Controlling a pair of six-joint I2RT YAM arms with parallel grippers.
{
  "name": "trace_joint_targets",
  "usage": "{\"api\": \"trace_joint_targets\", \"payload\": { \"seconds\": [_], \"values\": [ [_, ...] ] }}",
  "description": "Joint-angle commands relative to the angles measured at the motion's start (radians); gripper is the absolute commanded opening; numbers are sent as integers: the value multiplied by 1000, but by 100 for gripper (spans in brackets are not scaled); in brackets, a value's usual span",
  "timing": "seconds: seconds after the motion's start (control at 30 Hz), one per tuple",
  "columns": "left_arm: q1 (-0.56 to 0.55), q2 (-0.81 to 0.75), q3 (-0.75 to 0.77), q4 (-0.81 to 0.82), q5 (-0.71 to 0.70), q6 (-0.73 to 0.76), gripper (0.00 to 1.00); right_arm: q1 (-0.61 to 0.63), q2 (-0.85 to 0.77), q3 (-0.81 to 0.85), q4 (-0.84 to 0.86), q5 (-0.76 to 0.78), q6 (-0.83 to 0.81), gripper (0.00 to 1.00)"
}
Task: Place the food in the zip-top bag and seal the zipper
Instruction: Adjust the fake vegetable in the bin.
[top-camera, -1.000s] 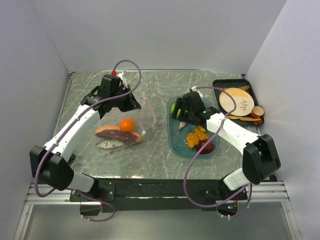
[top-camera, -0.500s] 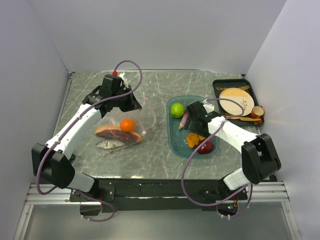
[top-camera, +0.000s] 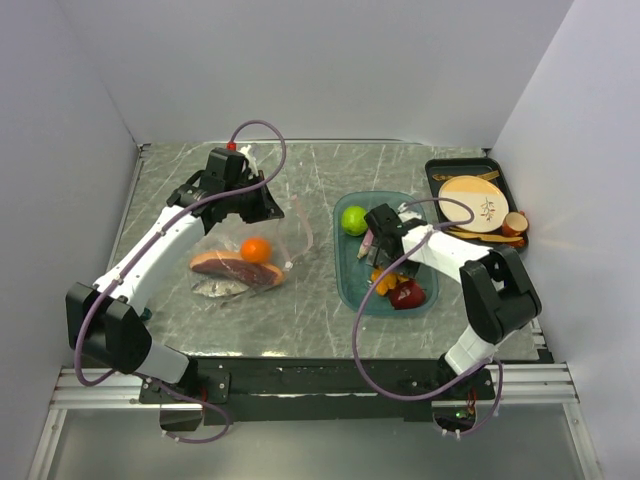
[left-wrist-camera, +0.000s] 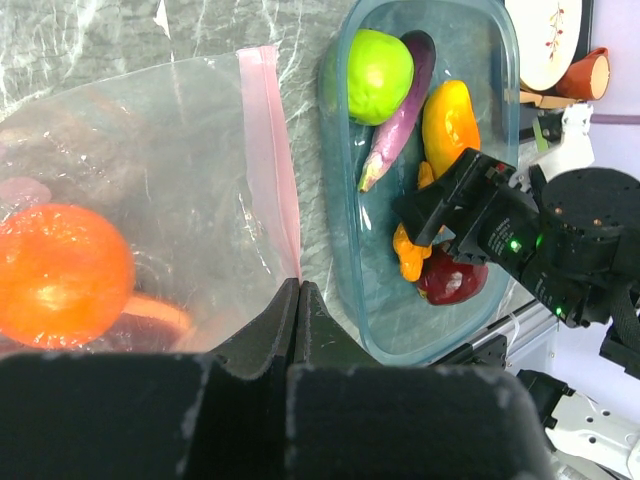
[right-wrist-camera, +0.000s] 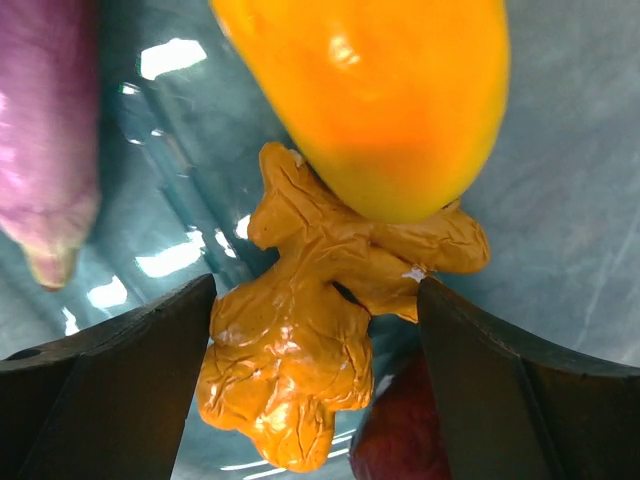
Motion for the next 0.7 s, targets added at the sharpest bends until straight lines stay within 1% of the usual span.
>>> {"api": "trace_joint_targets", "payload": {
  "seconds": [0.0,0.07,0.1,0.17,0.2,0.27,0.3,0.37,0.53,0.67],
  "values": [
    [-4,-17,40,34,1,17,1,-2,36,50,37,-23,-20,81],
    [-4,-15,41,37,4,17,1,-3,27,41,47,-32,-26,73],
    [-4,-14,46,37,4,18,1,-3,20,37,61,-37,-28,64],
    [-4,-12,46,36,4,18,1,-2,-2,20,80,-49,-37,58],
    [-4,-12,43,37,1,20,1,-3,-8,18,86,-52,-37,51],
    [-4,-12,44,34,1,21,1,-3,-32,3,106,-68,-52,43],
    [-4,-12,40,34,4,20,1,-3,-42,-5,132,-87,-56,41],
    [-4,-15,35,39,4,18,1,-3,-71,-22,156,-109,-66,39],
    [-4,-20,32,37,-2,18,1,-3,-120,-26,204,-163,-91,27],
    [-4,-14,36,37,4,18,1,-3,-157,-34,235,-201,-109,25]
  ]
}}
